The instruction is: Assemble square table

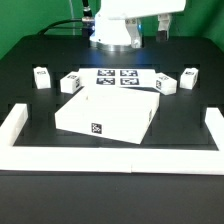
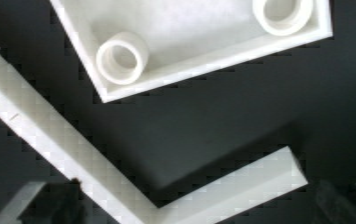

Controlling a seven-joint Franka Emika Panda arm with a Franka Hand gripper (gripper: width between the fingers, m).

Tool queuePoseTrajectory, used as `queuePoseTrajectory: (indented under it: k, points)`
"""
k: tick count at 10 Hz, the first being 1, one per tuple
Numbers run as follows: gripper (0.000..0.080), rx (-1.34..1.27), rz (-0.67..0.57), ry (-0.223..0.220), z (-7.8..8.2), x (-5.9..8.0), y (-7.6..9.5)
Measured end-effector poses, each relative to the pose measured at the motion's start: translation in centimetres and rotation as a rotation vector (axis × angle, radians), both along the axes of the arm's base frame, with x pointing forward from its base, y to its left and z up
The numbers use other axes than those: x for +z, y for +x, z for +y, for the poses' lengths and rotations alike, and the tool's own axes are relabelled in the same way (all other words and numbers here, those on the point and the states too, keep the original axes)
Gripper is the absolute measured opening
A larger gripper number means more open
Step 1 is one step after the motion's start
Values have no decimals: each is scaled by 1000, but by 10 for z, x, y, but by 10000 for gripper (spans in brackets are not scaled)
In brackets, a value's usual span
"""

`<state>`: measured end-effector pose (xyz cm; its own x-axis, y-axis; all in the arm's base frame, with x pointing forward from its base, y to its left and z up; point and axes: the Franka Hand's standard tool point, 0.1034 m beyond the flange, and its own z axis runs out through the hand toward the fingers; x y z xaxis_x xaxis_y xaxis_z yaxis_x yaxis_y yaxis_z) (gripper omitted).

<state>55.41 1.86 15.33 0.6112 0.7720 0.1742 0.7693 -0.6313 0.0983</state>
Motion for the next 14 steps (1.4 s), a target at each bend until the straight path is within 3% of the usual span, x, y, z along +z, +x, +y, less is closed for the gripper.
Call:
queuePoseTrajectory:
  k: [3,5,6,7,11,12,14]
  points:
    - [650,82,-2,-20,-7,-2,-6]
    - [650,252,12,-75,-41,-18,-56]
    - [650,311,6,-90,-45,-27,-62]
    - [650,344,5,-97,-46,-39,-65]
    - [650,343,10,-101,-46,-42,-65]
    - [650,336,14,-110,-46,-58,-69]
    - [650,310,47,-96,-48,-112,-75]
